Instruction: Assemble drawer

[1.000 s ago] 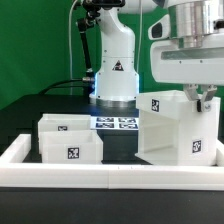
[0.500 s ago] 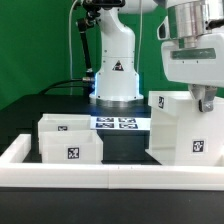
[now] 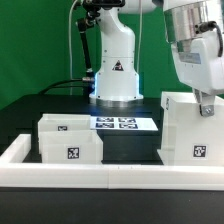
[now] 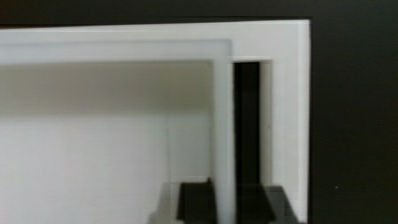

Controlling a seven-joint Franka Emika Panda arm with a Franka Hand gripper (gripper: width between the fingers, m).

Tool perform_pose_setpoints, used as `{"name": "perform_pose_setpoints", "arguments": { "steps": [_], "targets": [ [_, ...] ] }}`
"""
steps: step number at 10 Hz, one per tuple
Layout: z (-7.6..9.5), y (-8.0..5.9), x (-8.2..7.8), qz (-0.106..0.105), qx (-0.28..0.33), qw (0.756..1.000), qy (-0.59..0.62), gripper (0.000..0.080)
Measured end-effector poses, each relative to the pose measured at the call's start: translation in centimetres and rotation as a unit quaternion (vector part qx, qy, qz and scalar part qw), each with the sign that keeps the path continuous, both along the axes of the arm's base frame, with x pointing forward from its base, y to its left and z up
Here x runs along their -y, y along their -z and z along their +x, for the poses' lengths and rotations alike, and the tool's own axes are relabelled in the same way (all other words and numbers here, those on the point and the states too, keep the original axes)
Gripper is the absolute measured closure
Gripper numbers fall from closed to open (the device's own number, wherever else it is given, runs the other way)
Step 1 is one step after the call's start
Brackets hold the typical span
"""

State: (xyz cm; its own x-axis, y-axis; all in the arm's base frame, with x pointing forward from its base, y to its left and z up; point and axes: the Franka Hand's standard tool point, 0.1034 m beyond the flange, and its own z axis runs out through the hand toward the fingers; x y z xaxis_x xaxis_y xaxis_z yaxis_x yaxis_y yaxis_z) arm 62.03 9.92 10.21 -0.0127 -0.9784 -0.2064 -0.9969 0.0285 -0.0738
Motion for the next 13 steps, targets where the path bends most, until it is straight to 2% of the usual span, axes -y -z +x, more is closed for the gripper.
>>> {"name": "perform_pose_setpoints", "arguments": {
  "steps": [4,7,8,9,10,11,12,13],
  "targets": [
    [1.4,-0.3,-0.1,0.002,0.006,1.000,-0.001,0.0762],
    [1.6,-0.4,-0.2,0.002,0.009,1.000,-0.005,0.0762],
    [1.6,-0.4,-0.2,0.002,0.009,1.000,-0.006,0.0684],
    [1.6,-0.4,-0.2,0.002,0.009,1.000,-0.008,0.0502],
    [1.6,-0.4,-0.3,0.002,0.010,1.000,-0.011,0.0502],
    [1.6,-0.4,-0.3,0.001,0.010,1.000,-0.013,0.0320],
    [1.6,-0.4,-0.5,0.000,0.016,1.000,-0.021,0.0208],
    [1.6,-0.4,-0.7,-0.002,0.021,0.999,-0.039,0.0208]
  ]
}}
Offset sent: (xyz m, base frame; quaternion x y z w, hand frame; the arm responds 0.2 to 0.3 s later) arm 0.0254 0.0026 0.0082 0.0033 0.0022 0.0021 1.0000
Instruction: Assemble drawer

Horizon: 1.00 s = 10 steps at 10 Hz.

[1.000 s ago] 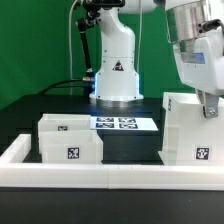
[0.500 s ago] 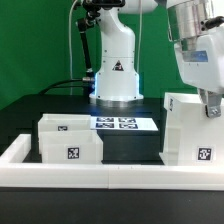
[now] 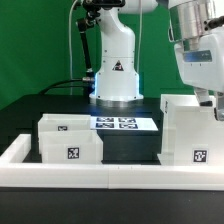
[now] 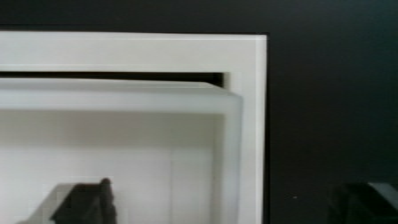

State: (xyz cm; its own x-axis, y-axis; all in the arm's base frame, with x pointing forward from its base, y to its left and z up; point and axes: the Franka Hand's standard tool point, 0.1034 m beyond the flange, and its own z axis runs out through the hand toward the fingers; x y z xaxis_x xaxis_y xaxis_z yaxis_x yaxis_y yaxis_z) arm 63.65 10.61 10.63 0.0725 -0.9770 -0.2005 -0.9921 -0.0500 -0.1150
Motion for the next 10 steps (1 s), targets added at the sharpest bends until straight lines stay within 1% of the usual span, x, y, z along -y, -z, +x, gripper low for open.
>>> {"name": "perform_pose_setpoints", "arguments": {
  "steps": [1,2,4,5,7,8,9,10],
  "targets": [
    [0.1,-0.4,-0.2,-0.006,0.010,0.999,-0.041,0.0162],
    [0.2,-1.1,-0.5,-0.013,0.026,0.995,-0.093,0.0153],
    [0.1,-2.3,-0.6,-0.019,0.043,0.984,-0.171,0.0150],
    [-0.2,-2.5,-0.6,-0.022,0.051,0.977,-0.206,0.0150],
    [-0.3,-2.4,-0.6,-0.023,0.050,0.976,-0.210,0.0150],
    [-0.3,-2.4,-0.6,-0.025,0.055,0.970,-0.234,0.0150],
    [-0.3,-2.3,-0.3,-0.034,0.065,0.953,-0.293,0.0150],
    [-0.4,-2.4,0.4,-0.048,0.075,0.919,-0.384,0.0150]
  ]
}}
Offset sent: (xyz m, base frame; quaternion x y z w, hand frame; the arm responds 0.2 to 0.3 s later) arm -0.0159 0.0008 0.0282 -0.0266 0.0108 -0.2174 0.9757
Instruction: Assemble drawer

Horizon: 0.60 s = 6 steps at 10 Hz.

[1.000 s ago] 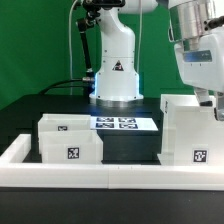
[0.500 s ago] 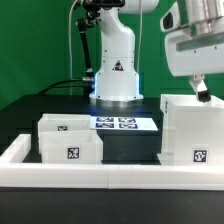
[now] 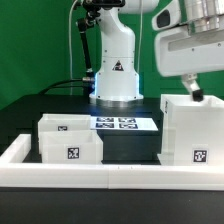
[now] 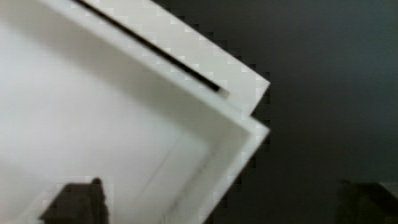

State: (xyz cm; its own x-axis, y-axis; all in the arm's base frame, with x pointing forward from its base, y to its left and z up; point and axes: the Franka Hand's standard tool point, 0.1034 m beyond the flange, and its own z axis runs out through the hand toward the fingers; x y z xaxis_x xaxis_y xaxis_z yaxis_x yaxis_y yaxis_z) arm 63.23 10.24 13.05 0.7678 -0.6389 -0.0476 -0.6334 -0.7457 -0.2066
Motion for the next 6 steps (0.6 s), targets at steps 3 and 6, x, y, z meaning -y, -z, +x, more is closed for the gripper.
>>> {"name": "perform_pose_setpoints", "arguments": {
  "steps": [3,6],
  "targets": [
    [0.0,-0.2,1.5,-0.032,0.026,0.985,-0.170,0.0150],
    [0.0,-0.1,1.8,-0.043,0.041,0.964,-0.259,0.0150]
  ]
}}
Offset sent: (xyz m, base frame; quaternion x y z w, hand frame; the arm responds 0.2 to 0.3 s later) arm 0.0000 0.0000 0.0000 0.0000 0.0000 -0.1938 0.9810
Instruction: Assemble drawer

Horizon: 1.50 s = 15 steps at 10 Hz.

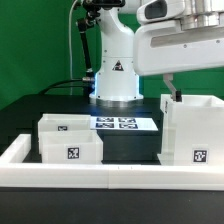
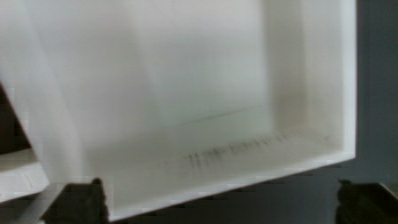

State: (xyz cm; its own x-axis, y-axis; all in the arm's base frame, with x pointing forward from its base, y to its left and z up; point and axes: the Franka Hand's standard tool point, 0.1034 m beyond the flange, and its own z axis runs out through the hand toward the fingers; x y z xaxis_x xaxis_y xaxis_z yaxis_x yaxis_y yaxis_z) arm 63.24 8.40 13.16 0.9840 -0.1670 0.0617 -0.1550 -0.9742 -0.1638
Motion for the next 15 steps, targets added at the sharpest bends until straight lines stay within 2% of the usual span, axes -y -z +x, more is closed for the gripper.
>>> {"name": "perform_pose_setpoints", "arguments": {
  "steps": [3,6,7,11,13,15],
  "targets": [
    [-1.1,-0.3,4.9,-0.016,0.021,0.997,-0.069,0.0150],
    [-1.7,1.1,10.9,-0.032,0.039,0.988,-0.146,0.0150],
    [-1.7,1.6,11.9,-0.035,0.042,0.988,-0.144,0.0150],
    [-1.8,1.8,12.2,-0.038,0.043,0.986,-0.158,0.0150],
    [-3.9,3.2,15.3,-0.046,0.047,0.980,-0.185,0.0150],
    [-5.8,4.6,16.9,-0.059,0.050,0.978,-0.196,0.0150]
  ]
}}
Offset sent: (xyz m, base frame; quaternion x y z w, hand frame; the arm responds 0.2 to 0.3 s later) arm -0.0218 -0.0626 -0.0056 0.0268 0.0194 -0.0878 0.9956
